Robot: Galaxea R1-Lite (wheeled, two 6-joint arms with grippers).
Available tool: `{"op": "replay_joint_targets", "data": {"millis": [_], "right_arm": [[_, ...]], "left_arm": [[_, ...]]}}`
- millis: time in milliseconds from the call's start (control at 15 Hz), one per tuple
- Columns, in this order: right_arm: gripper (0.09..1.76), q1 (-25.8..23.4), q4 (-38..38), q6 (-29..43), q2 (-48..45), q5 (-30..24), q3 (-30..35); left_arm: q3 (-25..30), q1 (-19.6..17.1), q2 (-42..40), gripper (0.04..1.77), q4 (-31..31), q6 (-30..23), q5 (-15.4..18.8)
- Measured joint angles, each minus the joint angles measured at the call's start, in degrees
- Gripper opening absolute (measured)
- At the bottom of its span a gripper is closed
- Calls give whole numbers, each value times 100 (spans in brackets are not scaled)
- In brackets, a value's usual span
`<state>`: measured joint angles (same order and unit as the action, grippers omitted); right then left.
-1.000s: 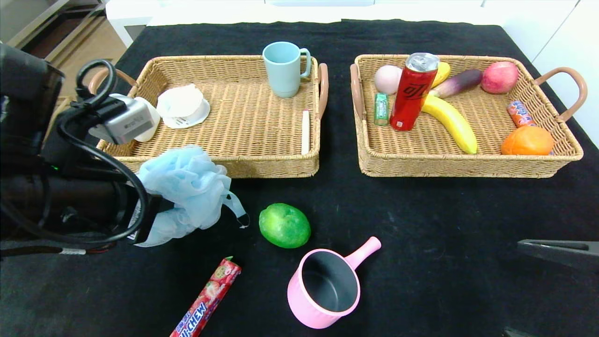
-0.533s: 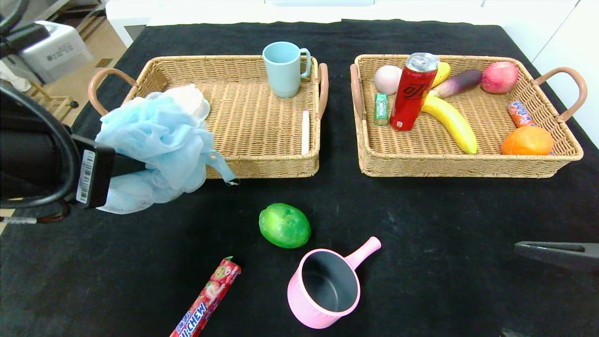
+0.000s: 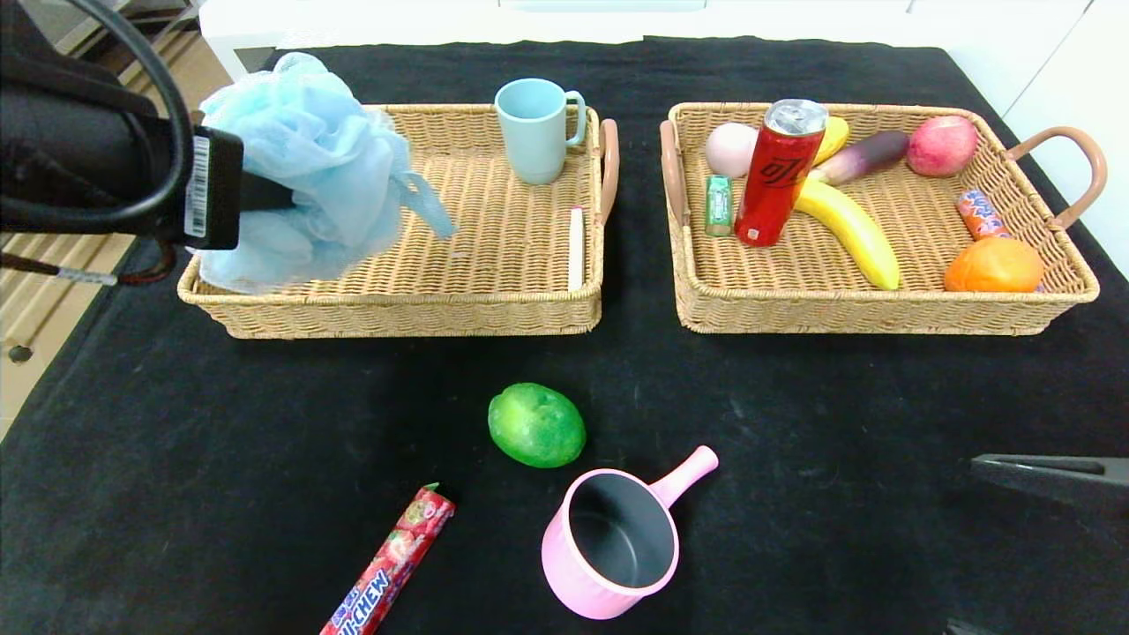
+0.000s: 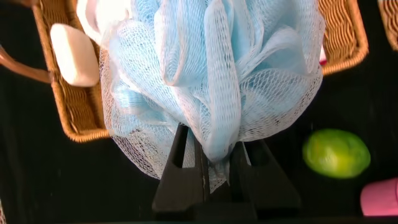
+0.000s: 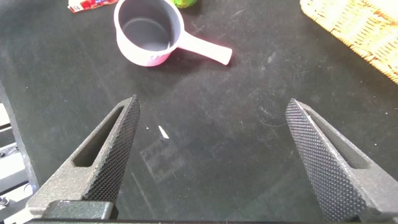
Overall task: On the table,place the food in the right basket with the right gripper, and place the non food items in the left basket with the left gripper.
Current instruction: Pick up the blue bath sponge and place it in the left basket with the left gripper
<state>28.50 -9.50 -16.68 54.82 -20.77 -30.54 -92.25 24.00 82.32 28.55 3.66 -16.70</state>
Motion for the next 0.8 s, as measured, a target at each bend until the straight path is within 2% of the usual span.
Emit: {"op": "replay_joint_targets", "data": {"millis": [333,800], "right_arm": [[171,-11,-1,0,-91,-1,-11],[171,-41,0,0,-174,0,-28]], "left_arm": [[-926,-243,891,28,-301,26,69],[-1401,-455,1825,28,-997,6,63]]}}
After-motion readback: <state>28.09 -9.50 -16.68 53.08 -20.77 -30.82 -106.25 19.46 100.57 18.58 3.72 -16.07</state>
